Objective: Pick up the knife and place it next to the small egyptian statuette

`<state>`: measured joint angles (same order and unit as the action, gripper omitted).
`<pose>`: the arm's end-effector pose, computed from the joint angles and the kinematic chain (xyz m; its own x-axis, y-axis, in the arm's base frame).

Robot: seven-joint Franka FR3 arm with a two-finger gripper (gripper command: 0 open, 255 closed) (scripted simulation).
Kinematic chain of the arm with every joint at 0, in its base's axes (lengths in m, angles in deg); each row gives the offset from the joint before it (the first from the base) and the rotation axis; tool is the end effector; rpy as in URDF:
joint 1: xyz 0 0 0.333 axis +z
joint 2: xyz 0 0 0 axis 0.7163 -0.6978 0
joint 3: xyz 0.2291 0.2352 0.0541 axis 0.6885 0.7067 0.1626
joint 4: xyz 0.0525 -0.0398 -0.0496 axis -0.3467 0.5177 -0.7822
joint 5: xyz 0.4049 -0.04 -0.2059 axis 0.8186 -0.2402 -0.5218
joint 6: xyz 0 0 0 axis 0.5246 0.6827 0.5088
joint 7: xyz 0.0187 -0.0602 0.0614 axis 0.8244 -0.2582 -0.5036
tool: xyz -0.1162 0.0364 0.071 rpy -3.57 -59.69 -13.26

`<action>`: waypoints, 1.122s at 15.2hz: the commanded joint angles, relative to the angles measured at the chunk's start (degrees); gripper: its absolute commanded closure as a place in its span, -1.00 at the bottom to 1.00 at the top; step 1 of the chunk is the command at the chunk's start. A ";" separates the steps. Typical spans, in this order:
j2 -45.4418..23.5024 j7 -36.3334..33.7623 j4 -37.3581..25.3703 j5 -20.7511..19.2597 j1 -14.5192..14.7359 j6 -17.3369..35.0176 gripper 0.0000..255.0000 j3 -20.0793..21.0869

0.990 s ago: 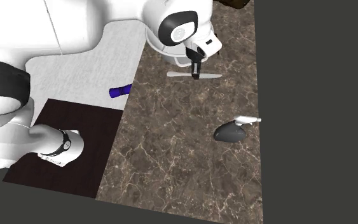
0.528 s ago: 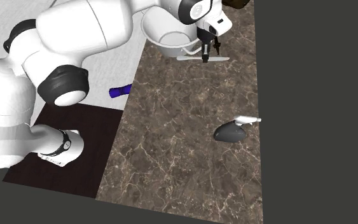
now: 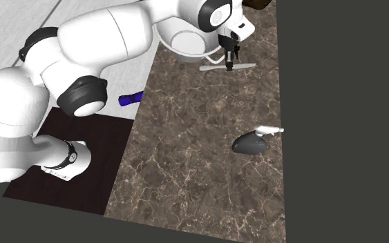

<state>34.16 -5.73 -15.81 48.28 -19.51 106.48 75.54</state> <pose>0.6719 0.5228 0.3781 0.9763 0.0811 0.2009 0.0645 -0.9941 0.0877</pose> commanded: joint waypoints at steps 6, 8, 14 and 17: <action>-3.17 -4.15 5.48 -2.12 -5.20 1.55 1.00 9.37; -4.44 -5.37 6.05 -5.04 -7.02 1.81 1.00 12.51; -5.30 -6.17 5.88 -7.36 -8.39 1.11 1.00 15.24; -5.58 -5.95 5.11 -7.37 -8.15 0.71 -1.00 15.18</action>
<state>28.70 -11.72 -10.89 40.66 -28.01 107.29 90.42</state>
